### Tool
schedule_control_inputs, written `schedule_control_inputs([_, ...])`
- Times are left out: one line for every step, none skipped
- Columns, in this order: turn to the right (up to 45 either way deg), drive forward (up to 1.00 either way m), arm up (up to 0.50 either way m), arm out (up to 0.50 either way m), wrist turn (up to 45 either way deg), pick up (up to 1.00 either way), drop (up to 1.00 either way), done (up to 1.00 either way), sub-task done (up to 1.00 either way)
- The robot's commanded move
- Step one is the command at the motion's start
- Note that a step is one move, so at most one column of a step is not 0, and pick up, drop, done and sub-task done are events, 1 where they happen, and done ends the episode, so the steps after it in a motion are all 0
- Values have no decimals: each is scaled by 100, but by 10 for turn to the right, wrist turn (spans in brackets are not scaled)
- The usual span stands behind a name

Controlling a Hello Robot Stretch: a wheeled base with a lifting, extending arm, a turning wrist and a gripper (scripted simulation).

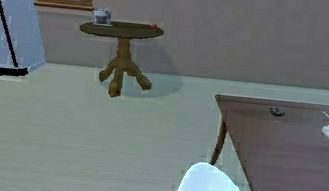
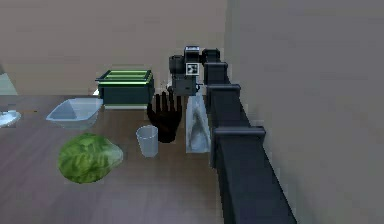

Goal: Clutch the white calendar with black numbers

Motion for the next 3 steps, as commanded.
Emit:
schedule_control_inputs([0, 0, 0, 0, 90, 0, 0, 0, 0])
schedule_control_inputs([0, 0, -28, 0, 0, 0, 0, 0, 0])
schedule_control_inputs([0, 0, 0, 0, 0, 100, 0, 0, 0])
